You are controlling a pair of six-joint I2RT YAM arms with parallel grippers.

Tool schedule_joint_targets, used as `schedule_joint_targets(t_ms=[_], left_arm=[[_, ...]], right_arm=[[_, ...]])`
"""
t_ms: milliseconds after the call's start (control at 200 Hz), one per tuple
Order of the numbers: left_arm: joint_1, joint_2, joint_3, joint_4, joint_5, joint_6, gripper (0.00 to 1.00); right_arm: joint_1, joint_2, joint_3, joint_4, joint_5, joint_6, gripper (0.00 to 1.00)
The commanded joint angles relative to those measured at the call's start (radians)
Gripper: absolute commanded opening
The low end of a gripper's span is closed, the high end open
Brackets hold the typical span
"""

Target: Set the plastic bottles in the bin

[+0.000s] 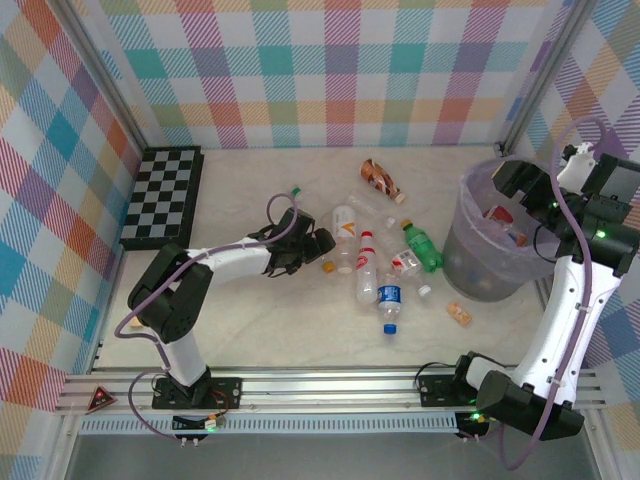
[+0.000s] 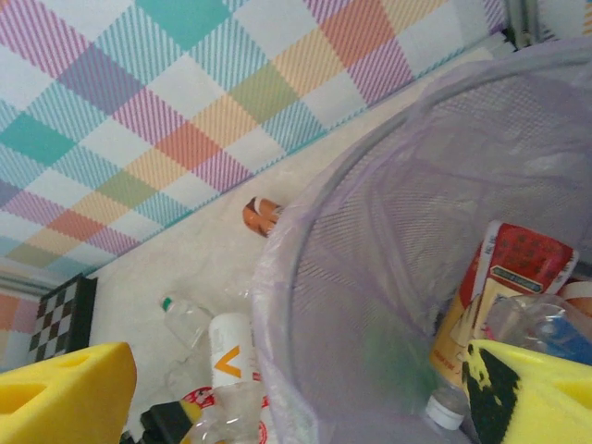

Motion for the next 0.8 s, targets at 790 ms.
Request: schedule_joint_targets(t_ms=[790], left_arm=[[0.004,-0.108,-0.028,0.004,0.004,0.06,0.52]], right_arm=[[0.192,-0.011,0.065,0.001,-0.293,0.027,0.87]])
